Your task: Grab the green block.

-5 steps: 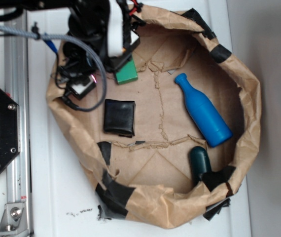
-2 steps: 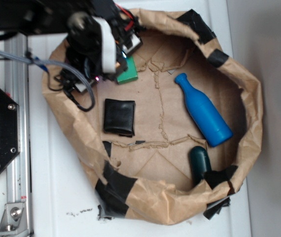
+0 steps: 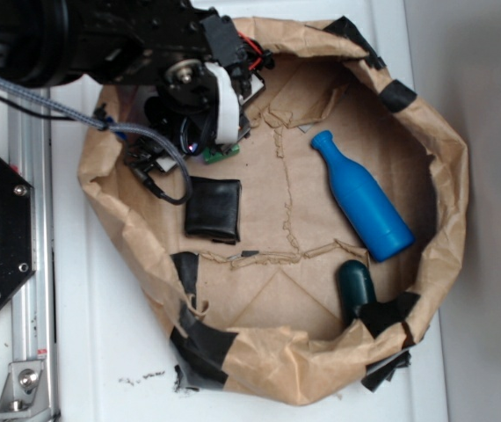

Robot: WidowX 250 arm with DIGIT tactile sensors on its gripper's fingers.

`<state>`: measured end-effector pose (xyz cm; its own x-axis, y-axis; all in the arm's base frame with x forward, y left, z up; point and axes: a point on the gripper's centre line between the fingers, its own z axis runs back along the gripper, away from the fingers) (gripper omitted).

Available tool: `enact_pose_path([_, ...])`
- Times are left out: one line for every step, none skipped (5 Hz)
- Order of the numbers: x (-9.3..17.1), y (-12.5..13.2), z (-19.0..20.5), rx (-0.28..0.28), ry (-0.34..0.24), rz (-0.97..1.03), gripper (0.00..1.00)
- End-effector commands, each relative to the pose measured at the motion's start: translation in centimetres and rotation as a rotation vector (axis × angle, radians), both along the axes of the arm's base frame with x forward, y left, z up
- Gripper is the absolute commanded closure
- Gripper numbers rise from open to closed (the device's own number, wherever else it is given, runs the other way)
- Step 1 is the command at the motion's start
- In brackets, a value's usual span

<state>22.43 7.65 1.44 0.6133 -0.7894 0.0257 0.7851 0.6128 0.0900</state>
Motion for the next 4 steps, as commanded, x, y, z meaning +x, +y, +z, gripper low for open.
enact_pose_path([0.2,-1.8,-1.3,0.037,0.001,-0.016,0.0])
enact_pose_path([0.2,-1.9,-1.1,0.033,-0.017,0.025,0.9])
enact_pose_path([0.1,-1.7,-0.7,0.018,-0.029,0.05,1.0])
enact_pose_path([-0.1,-1.6,0.5,-0.02,-0.042,0.104,1.0])
